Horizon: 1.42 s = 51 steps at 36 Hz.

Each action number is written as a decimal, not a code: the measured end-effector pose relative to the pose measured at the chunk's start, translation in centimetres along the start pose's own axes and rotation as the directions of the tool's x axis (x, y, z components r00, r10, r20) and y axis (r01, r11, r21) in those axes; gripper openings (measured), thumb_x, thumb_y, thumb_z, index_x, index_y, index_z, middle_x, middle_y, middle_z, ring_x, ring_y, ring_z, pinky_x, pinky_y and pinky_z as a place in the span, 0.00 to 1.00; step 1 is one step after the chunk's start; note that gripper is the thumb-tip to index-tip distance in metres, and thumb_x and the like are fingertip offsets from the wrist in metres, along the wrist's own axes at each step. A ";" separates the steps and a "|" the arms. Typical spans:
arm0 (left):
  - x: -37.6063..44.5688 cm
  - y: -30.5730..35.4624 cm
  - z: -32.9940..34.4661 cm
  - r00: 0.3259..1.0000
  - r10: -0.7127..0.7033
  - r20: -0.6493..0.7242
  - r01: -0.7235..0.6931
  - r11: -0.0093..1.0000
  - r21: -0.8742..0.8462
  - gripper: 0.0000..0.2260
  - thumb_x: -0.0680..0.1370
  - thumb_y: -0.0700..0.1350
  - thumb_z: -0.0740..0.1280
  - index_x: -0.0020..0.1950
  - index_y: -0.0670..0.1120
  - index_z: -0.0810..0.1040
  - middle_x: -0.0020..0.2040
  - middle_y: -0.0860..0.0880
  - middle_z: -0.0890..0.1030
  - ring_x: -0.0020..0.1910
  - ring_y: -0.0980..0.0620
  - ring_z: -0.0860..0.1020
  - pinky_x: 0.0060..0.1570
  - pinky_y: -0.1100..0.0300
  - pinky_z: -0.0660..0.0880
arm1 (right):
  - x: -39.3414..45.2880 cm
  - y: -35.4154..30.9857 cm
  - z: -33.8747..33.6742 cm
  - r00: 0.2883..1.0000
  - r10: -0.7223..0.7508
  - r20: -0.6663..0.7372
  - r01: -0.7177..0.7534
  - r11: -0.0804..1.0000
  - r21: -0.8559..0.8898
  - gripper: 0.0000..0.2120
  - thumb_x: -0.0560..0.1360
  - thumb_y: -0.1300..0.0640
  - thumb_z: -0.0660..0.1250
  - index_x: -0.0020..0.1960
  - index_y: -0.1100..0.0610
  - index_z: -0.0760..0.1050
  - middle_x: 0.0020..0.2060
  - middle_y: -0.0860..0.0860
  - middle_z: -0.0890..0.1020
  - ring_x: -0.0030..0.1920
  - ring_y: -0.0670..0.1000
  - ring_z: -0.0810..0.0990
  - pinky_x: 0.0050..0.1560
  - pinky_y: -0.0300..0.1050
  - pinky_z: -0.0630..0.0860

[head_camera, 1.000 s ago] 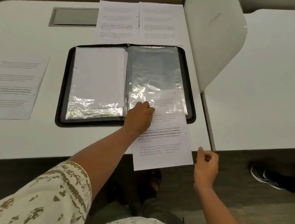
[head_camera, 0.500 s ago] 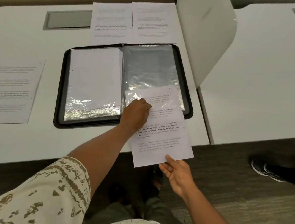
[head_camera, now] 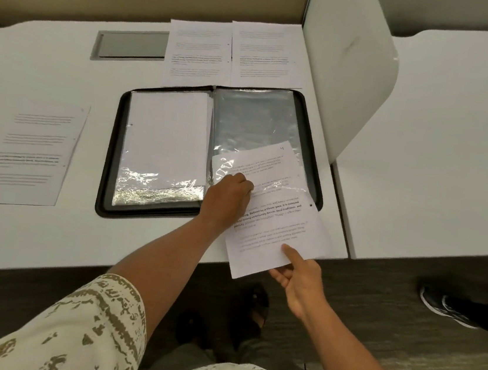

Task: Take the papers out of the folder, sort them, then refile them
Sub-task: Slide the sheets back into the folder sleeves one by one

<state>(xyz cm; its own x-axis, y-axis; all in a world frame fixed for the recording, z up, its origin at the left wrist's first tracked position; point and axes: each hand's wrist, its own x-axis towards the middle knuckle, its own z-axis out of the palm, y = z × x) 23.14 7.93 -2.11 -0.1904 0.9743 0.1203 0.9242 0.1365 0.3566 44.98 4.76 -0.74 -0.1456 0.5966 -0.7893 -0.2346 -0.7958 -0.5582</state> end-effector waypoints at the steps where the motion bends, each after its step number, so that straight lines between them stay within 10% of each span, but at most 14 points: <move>1: 0.0 0.0 0.0 1.000 -0.004 0.001 0.004 1.000 0.003 0.09 0.81 0.43 0.63 0.53 0.45 0.82 0.49 0.49 0.80 0.47 0.47 0.78 0.37 0.52 0.76 | -0.1 -0.1 0.1 0.998 0.048 0.039 -0.047 0.998 -0.034 0.16 0.76 0.61 0.72 0.63 0.55 0.76 0.55 0.57 0.84 0.53 0.58 0.84 0.48 0.53 0.83; 6: 0.1 0.0 0.2 1.000 0.000 0.003 0.000 1.000 0.003 0.08 0.81 0.42 0.63 0.54 0.44 0.82 0.50 0.48 0.80 0.47 0.47 0.77 0.35 0.55 0.72 | 0.0 0.3 0.9 0.988 0.145 0.060 -0.136 0.981 -0.137 0.12 0.78 0.63 0.71 0.60 0.57 0.77 0.52 0.60 0.86 0.43 0.56 0.86 0.39 0.45 0.84; 22: 0.5 -0.6 0.7 0.998 0.065 -0.005 -0.065 0.997 0.029 0.06 0.80 0.43 0.66 0.50 0.44 0.81 0.46 0.48 0.79 0.43 0.47 0.78 0.30 0.55 0.75 | 1.7 -0.5 3.7 0.998 -0.028 -0.052 0.026 0.999 -0.024 0.08 0.78 0.64 0.70 0.56 0.55 0.77 0.53 0.56 0.84 0.53 0.57 0.85 0.54 0.52 0.83; 41: 1.2 -0.8 0.3 1.000 0.015 -0.011 -0.016 0.996 -0.091 0.11 0.76 0.46 0.69 0.57 0.46 0.77 0.50 0.50 0.79 0.47 0.49 0.78 0.35 0.54 0.77 | 6.0 -4.0 9.5 0.994 -0.069 0.085 0.064 0.997 0.054 0.17 0.80 0.64 0.68 0.68 0.57 0.75 0.57 0.56 0.84 0.54 0.55 0.85 0.49 0.46 0.83; 51: 2.7 0.5 0.3 0.995 0.051 -0.086 -0.060 0.994 -0.095 0.05 0.78 0.47 0.69 0.51 0.47 0.81 0.45 0.51 0.79 0.43 0.50 0.79 0.31 0.55 0.76 | 5.8 -2.6 8.4 0.991 -0.106 -0.076 0.101 0.993 -0.061 0.05 0.79 0.62 0.71 0.49 0.65 0.79 0.47 0.59 0.86 0.45 0.53 0.88 0.46 0.43 0.83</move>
<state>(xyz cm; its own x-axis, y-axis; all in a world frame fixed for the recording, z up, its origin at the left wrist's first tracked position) 23.23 10.65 -1.82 -0.1704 0.9610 0.2179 0.8983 0.0606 0.4352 36.70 11.12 -1.72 -0.0464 0.6675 -0.7431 -0.1895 -0.7363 -0.6496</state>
